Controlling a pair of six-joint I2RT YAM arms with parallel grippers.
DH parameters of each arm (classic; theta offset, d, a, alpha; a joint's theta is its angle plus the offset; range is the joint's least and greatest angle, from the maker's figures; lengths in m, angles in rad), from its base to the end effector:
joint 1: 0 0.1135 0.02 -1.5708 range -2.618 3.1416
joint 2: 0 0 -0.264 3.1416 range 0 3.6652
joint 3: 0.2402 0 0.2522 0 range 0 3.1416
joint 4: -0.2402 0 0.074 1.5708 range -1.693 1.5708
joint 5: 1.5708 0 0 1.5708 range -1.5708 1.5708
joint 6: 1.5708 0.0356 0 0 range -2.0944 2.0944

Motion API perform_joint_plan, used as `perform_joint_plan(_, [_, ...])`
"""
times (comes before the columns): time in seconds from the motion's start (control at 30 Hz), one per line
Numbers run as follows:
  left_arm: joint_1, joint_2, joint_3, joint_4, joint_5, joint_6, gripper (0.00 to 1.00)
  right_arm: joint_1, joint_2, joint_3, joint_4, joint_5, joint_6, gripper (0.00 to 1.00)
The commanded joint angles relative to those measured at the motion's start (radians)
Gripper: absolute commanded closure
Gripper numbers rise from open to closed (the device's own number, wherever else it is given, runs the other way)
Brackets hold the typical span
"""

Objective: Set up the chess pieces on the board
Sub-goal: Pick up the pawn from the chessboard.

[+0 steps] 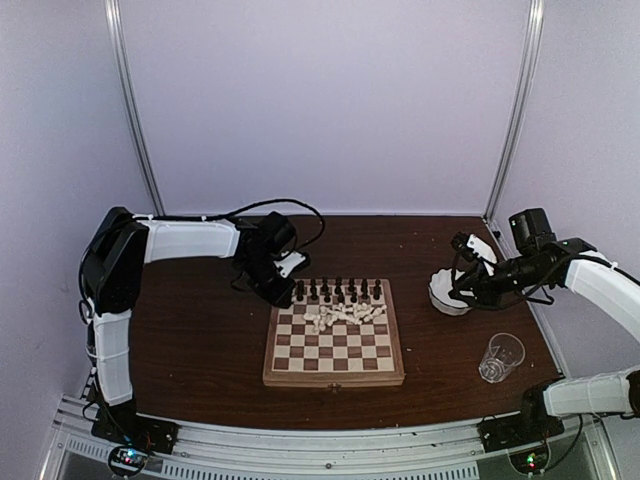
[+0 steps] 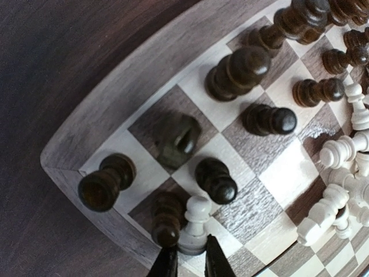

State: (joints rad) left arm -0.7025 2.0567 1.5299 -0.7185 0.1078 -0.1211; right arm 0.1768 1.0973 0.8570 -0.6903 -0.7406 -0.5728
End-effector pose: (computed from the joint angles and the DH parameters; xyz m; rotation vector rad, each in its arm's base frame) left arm 0.3182 -0.2744 0.1720 0.8464 2.7402 -0.3303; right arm 0.2042 0.0609 0.2680 -1.1108 2.0199 0.7211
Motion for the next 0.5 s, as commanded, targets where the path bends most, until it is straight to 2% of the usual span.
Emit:
perform_joint_plan(0.0, [-0.011, -0.039, -0.04, -0.044, -0.009, 0.004, 0.87, -0.003, -0.004, -0.012, 0.014, -0.007, 0.0, 0.72])
perform_joint_plan(0.27, [-0.015, -0.145, -0.08, -0.051, 0.019, 0.007, 0.89, -0.003, -0.002, -0.004, 0.004, -0.03, 0.004, 0.72])
perform_joint_plan(0.47, [-0.021, -0.296, -0.14, 0.045, 0.168, 0.027, 0.89, 0.044, 0.042, 0.088, -0.042, -0.088, 0.059, 0.74])
